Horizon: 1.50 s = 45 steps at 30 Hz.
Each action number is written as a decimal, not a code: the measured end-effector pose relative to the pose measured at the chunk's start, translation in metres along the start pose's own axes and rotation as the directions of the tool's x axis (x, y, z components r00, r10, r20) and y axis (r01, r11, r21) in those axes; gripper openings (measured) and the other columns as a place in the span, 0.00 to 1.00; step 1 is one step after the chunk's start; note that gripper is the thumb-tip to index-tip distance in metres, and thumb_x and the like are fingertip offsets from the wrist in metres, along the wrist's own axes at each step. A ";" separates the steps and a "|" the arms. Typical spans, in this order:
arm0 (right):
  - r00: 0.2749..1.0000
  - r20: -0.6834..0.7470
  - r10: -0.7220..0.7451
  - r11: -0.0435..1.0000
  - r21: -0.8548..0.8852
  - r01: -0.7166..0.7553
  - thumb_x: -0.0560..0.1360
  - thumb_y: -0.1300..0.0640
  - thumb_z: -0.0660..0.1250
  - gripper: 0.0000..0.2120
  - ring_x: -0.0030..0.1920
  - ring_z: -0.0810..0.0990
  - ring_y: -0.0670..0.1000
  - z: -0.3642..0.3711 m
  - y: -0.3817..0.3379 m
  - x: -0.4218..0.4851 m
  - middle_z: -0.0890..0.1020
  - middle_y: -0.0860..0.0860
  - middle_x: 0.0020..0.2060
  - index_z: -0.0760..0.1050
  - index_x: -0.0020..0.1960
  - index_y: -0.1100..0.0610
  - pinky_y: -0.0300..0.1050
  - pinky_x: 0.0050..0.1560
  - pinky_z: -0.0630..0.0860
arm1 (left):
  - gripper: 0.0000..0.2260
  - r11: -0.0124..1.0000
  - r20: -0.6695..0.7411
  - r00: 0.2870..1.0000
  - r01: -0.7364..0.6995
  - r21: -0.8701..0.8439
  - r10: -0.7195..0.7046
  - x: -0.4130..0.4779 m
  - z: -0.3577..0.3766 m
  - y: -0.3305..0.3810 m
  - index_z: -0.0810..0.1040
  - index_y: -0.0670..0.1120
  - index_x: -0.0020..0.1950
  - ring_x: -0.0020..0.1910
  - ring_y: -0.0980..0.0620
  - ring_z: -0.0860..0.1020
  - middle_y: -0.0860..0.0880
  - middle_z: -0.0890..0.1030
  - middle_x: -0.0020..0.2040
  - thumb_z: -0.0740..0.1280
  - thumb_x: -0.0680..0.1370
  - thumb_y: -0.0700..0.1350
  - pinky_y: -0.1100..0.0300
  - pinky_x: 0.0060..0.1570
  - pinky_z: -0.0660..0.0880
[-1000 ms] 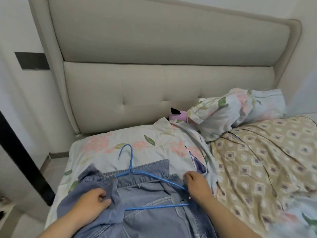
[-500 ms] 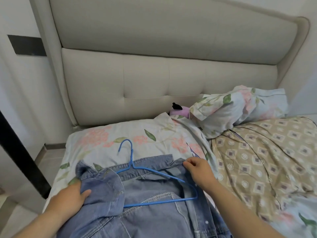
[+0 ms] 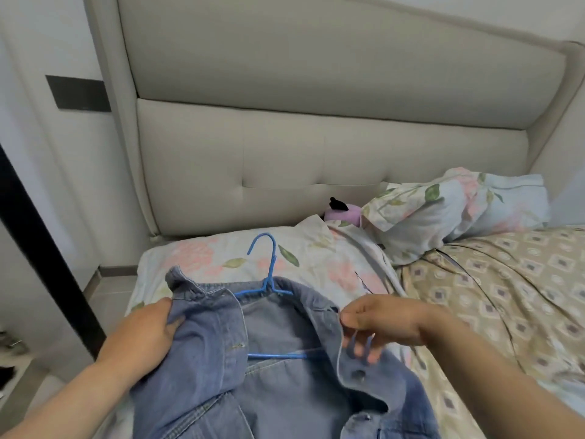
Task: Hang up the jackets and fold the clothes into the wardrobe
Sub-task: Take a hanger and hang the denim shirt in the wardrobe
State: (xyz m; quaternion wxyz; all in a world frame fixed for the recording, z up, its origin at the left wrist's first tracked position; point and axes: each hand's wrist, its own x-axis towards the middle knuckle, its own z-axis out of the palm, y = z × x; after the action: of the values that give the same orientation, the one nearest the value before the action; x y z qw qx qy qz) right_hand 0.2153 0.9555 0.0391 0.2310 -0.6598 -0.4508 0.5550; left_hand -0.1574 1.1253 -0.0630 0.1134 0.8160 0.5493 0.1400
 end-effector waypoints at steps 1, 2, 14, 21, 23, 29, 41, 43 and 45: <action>0.996 -0.086 -0.008 0.997 -0.071 0.002 0.82 0.57 0.61 0.10 0.37 0.79 0.51 0.004 0.010 0.007 0.82 0.54 0.41 0.79 0.46 0.57 0.44 0.37 0.78 | 0.10 0.999 0.032 0.999 0.013 -0.051 -0.012 -0.003 0.005 -0.003 0.67 0.53 0.41 0.41 0.50 0.74 0.50 0.78 0.43 0.61 0.80 0.55 0.56 0.36 0.67; 0.971 -0.237 -0.042 0.987 -0.162 0.003 0.81 0.56 0.62 0.08 0.40 0.80 0.50 0.006 0.020 0.015 0.82 0.51 0.45 0.80 0.51 0.56 0.44 0.42 0.78 | 0.11 0.995 0.060 0.998 0.033 -0.091 -0.027 -0.006 0.010 -0.007 0.67 0.52 0.40 0.40 0.51 0.74 0.52 0.76 0.41 0.62 0.80 0.54 0.56 0.37 0.68; 0.769 -0.522 -0.369 0.816 -0.578 -0.001 0.79 0.60 0.58 0.13 0.43 0.77 0.55 0.039 0.057 0.078 0.80 0.51 0.41 0.64 0.38 0.48 0.48 0.41 0.69 | 0.11 0.986 -0.148 0.987 0.035 -0.160 -0.059 0.001 0.015 -0.008 0.66 0.53 0.38 0.40 0.47 0.74 0.54 0.72 0.36 0.63 0.78 0.44 0.52 0.38 0.71; 0.697 -0.525 -0.489 0.741 -0.672 0.014 0.80 0.62 0.59 0.08 0.46 0.78 0.62 -0.027 -0.009 0.131 0.81 0.61 0.46 0.71 0.42 0.58 0.51 0.43 0.70 | 0.08 0.997 -0.237 0.971 -0.037 -0.064 0.021 0.095 -0.016 0.015 0.70 0.48 0.41 0.47 0.37 0.78 0.40 0.81 0.45 0.64 0.79 0.44 0.53 0.39 0.65; 0.682 -0.532 -0.503 0.732 -0.682 0.008 0.79 0.61 0.59 0.08 0.46 0.78 0.62 -0.041 -0.022 0.150 0.82 0.60 0.45 0.73 0.43 0.60 0.52 0.43 0.72 | 0.07 0.999 -0.222 0.974 -0.049 -0.018 0.044 0.126 -0.023 0.013 0.71 0.47 0.42 0.48 0.37 0.78 0.40 0.80 0.46 0.63 0.80 0.44 0.52 0.40 0.66; 0.637 -0.583 -0.504 0.681 -0.722 -0.123 0.79 0.57 0.57 0.09 0.47 0.79 0.62 -0.054 -0.016 0.204 0.81 0.59 0.46 0.74 0.46 0.60 0.54 0.45 0.74 | 0.08 0.997 -0.154 0.988 -0.021 0.069 0.032 0.192 -0.015 0.012 0.72 0.45 0.47 0.50 0.38 0.77 0.39 0.79 0.49 0.60 0.81 0.48 0.51 0.42 0.69; 0.636 -0.658 -0.403 0.622 -0.707 -0.337 0.72 0.56 0.63 0.11 0.52 0.77 0.61 -0.033 0.045 0.270 0.79 0.57 0.51 0.69 0.54 0.56 0.51 0.47 0.68 | 0.13 0.968 -0.082 0.965 0.251 -0.007 -0.250 0.190 0.078 -0.005 0.72 0.43 0.56 0.52 0.36 0.74 0.38 0.77 0.55 0.56 0.82 0.51 0.48 0.48 0.69; 0.660 -0.676 -0.326 0.619 -0.681 -0.392 0.73 0.56 0.62 0.16 0.57 0.77 0.61 -0.036 0.041 0.274 0.78 0.58 0.56 0.68 0.60 0.57 0.52 0.54 0.71 | 0.15 0.968 -0.023 0.969 0.245 -0.056 -0.247 0.188 0.068 -0.001 0.71 0.41 0.60 0.56 0.33 0.73 0.35 0.75 0.58 0.57 0.82 0.51 0.47 0.53 0.69; 0.693 -0.676 -0.250 0.610 -0.666 -0.430 0.74 0.57 0.61 0.19 0.61 0.75 0.62 -0.031 0.035 0.273 0.76 0.60 0.61 0.66 0.64 0.58 0.53 0.59 0.70 | 0.17 0.962 -0.074 0.969 0.219 -0.165 -0.234 0.166 0.051 0.000 0.70 0.40 0.66 0.61 0.32 0.70 0.33 0.73 0.62 0.60 0.81 0.49 0.45 0.60 0.68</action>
State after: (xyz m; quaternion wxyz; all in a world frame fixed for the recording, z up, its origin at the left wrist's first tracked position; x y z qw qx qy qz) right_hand 0.2502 1.1773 -0.1232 0.0414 -0.8753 -0.4817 0.0086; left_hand -0.0802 1.2777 -0.0941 0.1663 0.7290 0.6311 0.2064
